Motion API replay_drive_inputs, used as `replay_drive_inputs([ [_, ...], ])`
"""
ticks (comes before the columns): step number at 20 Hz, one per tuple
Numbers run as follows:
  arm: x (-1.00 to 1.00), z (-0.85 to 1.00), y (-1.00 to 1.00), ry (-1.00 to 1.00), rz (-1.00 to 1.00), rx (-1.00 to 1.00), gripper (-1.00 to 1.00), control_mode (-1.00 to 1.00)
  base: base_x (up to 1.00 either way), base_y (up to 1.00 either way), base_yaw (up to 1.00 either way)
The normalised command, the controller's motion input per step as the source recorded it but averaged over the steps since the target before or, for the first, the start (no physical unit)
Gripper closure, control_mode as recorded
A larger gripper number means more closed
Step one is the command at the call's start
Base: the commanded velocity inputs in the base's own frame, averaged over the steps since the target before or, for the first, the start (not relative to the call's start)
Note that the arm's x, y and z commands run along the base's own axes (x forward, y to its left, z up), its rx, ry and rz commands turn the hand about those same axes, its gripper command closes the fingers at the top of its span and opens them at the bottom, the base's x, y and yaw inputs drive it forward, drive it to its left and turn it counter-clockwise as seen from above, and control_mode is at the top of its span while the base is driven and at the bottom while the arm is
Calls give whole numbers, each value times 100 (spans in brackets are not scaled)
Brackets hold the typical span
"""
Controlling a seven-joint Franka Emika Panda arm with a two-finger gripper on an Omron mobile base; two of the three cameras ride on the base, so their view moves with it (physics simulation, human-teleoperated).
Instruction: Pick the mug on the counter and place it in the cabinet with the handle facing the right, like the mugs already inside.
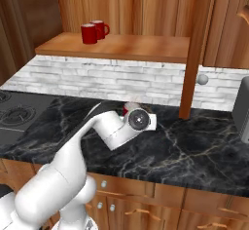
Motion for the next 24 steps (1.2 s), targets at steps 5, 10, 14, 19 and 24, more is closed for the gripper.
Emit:
replay_drive_inputs([
  [5, -28, 18, 45, -5, 21, -7, 100, -100, 0, 0, 0],
  [10, -5, 30, 20, -8, 14, 0, 100, -100, 0, 0, 0],
  [14, -7, 47, 49, 3, 23, -8, 100, -100, 0, 0, 0],
  [19, -3, 21, 33, 11, 23, -9, 100, -100, 0, 0, 0],
  [24, -3, 13, 5, 3, 20, 9, 100, -100, 0, 0, 0],
])
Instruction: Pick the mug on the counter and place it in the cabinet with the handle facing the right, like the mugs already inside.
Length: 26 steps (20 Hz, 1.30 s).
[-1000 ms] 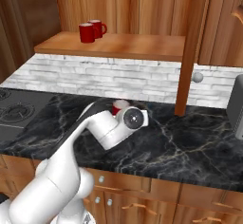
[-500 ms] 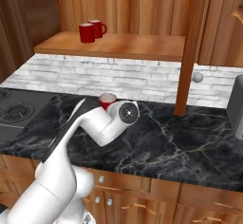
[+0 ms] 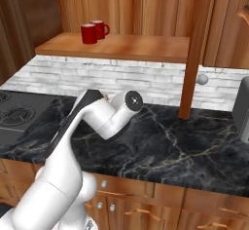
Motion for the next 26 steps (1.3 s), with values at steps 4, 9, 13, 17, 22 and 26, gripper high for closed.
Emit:
replay_drive_inputs([
  [4, 0, 32, 33, 3, 32, 4, 100, -100, 0, 0, 0],
  [9, -2, 45, 32, -1, 10, -1, 100, -100, 0, 0, 0],
  [13, -21, 44, 9, -3, 1, 0, 100, -100, 0, 0, 0],
  [17, -21, 43, 7, -4, -1, 0, 100, -100, 0, 0, 0],
  [22, 2, 46, 16, -6, -2, -2, 100, -100, 0, 0, 0],
  [26, 4, 39, 0, 0, -1, -1, 100, -100, 0, 0, 0],
])
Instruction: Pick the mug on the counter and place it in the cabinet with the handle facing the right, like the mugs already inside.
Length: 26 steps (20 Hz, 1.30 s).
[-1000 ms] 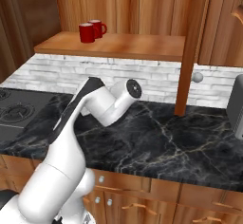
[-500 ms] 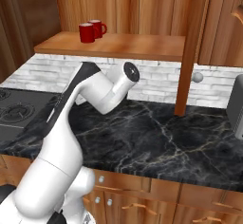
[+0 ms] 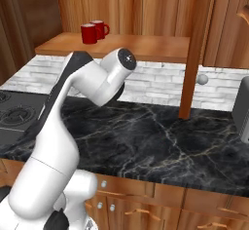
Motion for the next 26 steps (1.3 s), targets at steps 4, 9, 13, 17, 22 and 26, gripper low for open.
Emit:
replay_drive_inputs([
  [4, 0, 40, -7, -2, -1, 4, 100, -100, 0, 0, 0],
  [9, 0, 51, -5, -1, 0, 6, 100, -100, 0, 0, 0],
  [13, 12, 55, -4, 0, -1, 3, 100, -100, 0, 0, 0],
  [17, 42, 18, -4, 1, 0, 0, 100, -100, 0, 0, 0],
  [22, 69, -19, -7, -5, 8, 3, 100, -100, 0, 0, 0],
  [26, 60, 7, -1, -4, 5, 2, 100, -100, 0, 0, 0],
])
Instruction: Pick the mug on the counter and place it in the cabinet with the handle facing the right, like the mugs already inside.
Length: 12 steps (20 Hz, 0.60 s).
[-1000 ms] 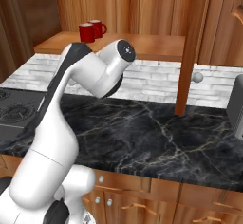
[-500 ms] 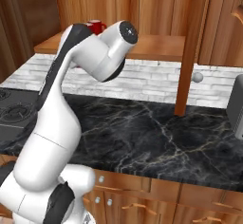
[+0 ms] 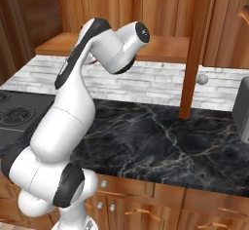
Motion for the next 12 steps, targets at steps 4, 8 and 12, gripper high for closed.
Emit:
replay_drive_inputs([
  [4, 35, 43, 0, -1, 1, -3, 100, -100, 0, 0, 0],
  [8, 35, 5, -4, 8, 0, -4, 100, -100, 0, 0, 0],
  [12, 26, -13, -10, 1, 0, -3, 100, -100, 0, 0, 0],
])
